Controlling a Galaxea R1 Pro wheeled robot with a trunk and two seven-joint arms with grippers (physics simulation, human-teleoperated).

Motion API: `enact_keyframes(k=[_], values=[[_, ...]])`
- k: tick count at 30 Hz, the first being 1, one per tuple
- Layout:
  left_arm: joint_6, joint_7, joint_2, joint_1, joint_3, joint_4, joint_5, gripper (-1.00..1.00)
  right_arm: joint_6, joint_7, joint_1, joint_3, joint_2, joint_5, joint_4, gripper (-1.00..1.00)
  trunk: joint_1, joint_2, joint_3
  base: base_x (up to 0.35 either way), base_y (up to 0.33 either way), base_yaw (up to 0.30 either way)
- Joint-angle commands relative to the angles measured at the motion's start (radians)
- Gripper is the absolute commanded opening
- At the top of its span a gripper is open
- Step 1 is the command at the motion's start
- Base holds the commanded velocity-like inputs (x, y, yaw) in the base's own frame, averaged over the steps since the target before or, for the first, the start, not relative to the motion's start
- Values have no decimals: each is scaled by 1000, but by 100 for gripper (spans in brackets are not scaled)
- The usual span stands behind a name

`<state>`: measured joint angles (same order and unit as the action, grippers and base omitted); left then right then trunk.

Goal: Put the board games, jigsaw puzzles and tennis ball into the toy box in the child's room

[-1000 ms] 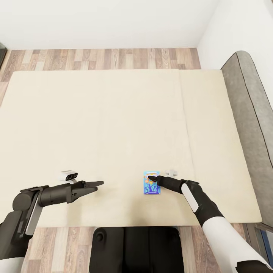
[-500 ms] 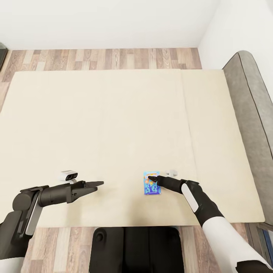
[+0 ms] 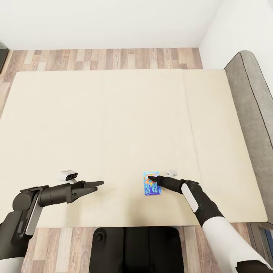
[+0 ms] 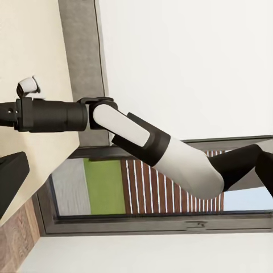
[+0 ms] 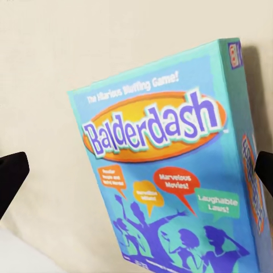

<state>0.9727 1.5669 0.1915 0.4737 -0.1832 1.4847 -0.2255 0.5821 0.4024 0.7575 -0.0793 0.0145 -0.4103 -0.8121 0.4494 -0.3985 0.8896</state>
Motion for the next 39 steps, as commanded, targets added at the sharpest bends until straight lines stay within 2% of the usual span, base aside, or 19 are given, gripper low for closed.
enact_keyframes(k=[1, 29, 39], values=[[11, 4, 0, 0, 0, 0, 1, 100, 5, 0, 0, -2, 1, -4, -1, 100, 1, -2, 1, 0, 14, 0], [11, 4, 0, 0, -1, 0, 1, 100, 10, 1, -4, -4, 14, -5, -1, 100, 1, -2, 1, 0, 15, 0], [11, 4, 0, 0, 0, 0, 1, 100, 16, 1, -4, -4, 9, -5, 0, 100, 1, -2, 1, 0, 0, 0]])
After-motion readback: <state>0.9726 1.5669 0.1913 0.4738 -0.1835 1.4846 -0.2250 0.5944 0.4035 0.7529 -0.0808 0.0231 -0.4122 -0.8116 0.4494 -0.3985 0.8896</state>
